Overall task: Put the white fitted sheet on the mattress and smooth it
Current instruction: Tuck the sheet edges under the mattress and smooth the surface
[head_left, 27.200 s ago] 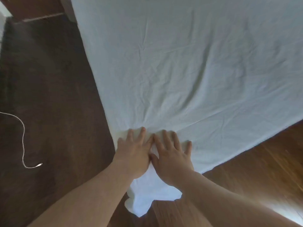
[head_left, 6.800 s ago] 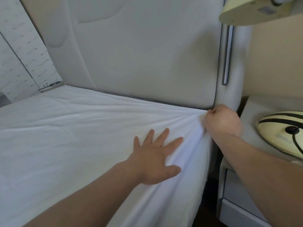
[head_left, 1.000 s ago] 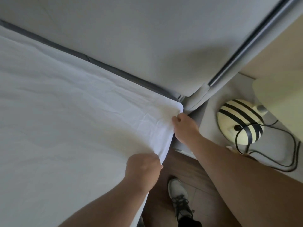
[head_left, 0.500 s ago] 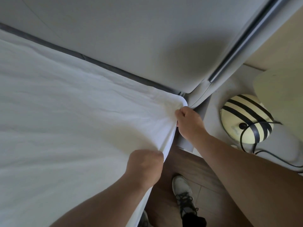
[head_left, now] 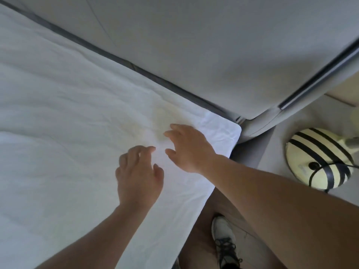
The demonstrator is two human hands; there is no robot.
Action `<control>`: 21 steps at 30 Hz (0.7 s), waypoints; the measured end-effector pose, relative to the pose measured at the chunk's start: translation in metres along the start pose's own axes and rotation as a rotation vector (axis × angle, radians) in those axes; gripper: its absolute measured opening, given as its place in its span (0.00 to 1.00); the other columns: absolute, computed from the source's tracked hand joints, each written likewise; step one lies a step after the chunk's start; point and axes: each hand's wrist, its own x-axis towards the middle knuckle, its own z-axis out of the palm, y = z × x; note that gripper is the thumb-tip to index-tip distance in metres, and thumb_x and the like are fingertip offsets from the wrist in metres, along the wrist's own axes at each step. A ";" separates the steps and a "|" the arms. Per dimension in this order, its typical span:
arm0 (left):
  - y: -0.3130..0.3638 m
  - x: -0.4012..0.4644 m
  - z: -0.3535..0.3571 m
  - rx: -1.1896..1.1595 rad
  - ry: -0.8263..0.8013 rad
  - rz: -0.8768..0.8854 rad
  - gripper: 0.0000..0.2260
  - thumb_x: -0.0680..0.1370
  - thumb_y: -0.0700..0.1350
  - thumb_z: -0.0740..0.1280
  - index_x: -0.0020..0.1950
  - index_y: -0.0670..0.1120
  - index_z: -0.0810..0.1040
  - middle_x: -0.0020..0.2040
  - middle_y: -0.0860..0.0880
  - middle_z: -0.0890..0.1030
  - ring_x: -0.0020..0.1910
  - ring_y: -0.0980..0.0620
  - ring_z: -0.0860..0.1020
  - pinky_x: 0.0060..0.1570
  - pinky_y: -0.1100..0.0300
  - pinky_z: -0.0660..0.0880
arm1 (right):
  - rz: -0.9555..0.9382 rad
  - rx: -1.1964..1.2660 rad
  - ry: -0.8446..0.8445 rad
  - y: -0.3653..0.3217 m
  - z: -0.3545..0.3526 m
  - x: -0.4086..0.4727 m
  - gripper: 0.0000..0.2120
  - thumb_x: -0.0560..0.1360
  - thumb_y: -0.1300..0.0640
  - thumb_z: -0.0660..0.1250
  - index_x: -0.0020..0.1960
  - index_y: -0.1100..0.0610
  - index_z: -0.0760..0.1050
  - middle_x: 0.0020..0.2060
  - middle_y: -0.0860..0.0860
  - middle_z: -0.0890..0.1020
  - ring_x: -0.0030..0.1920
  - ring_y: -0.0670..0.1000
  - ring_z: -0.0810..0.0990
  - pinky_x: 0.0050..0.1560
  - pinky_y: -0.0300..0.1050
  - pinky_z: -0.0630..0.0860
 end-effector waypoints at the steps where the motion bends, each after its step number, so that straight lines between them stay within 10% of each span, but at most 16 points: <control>1: -0.012 0.004 -0.003 0.038 -0.095 -0.196 0.27 0.75 0.48 0.71 0.73 0.56 0.69 0.72 0.49 0.67 0.68 0.41 0.67 0.57 0.42 0.74 | 0.024 -0.089 -0.038 0.005 0.000 0.008 0.27 0.81 0.45 0.61 0.78 0.48 0.62 0.80 0.47 0.58 0.79 0.53 0.56 0.78 0.54 0.57; 4: -0.037 0.007 -0.016 0.002 -0.479 -0.479 0.34 0.76 0.56 0.68 0.79 0.65 0.57 0.80 0.50 0.53 0.75 0.40 0.59 0.68 0.43 0.68 | 0.395 -0.096 0.056 0.030 -0.019 0.017 0.26 0.79 0.49 0.60 0.76 0.49 0.62 0.77 0.49 0.62 0.76 0.57 0.60 0.73 0.59 0.64; 9: -0.014 -0.017 -0.072 -0.344 -1.097 -0.002 0.18 0.81 0.54 0.66 0.71 0.62 0.75 0.75 0.54 0.71 0.63 0.51 0.79 0.66 0.55 0.74 | 0.452 -0.238 -0.003 0.023 -0.050 -0.018 0.31 0.81 0.46 0.59 0.80 0.50 0.53 0.80 0.53 0.55 0.77 0.61 0.58 0.71 0.61 0.65; 21: -0.081 -0.089 -0.339 -0.199 -0.477 -0.100 0.20 0.82 0.56 0.64 0.73 0.57 0.73 0.72 0.52 0.74 0.69 0.54 0.75 0.70 0.57 0.69 | 0.052 0.074 -0.047 -0.197 -0.198 -0.129 0.26 0.83 0.45 0.59 0.80 0.46 0.60 0.77 0.45 0.64 0.76 0.47 0.66 0.75 0.52 0.67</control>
